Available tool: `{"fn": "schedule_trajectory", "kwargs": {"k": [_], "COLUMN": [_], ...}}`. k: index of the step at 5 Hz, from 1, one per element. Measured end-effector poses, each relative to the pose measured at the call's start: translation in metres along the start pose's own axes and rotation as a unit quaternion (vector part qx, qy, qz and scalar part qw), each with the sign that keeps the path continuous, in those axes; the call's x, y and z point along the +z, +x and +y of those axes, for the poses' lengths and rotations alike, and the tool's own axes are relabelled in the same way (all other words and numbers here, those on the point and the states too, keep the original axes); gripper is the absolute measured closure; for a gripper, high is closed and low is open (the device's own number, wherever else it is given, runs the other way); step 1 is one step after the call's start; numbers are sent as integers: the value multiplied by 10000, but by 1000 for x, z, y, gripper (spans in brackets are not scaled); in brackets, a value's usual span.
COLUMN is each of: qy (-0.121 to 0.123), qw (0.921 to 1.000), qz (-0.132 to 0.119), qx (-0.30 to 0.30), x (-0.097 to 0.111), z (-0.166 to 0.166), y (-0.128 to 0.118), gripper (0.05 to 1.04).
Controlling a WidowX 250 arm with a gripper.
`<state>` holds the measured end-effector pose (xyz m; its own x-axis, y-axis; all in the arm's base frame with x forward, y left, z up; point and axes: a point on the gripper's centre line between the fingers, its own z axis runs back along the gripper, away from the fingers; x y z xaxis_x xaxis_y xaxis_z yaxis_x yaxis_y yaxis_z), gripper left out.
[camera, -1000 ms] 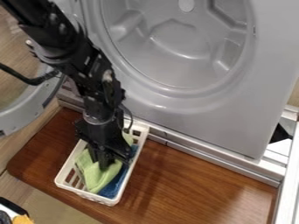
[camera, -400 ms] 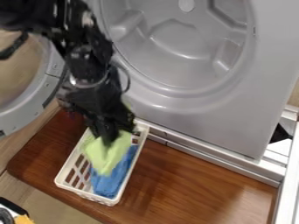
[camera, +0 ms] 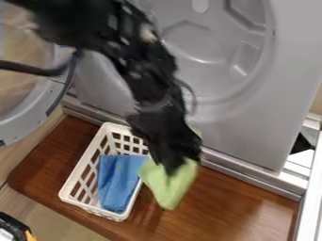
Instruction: Moved the green scarf to the right side of the table
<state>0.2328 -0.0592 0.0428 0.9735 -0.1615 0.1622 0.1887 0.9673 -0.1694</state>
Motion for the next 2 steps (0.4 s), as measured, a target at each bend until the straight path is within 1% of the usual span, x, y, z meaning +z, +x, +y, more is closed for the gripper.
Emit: {"fn": "schedule_trajectory", "kwargs": {"k": [1, 2], "qy": [-44, -70], "qw": [9996, 9990], "qz": [168, 356], "qx": [-217, -258], "x": [-34, -61], "z": [-13, -19], "y": [-1, -4], "gripper": [1025, 1025]}}
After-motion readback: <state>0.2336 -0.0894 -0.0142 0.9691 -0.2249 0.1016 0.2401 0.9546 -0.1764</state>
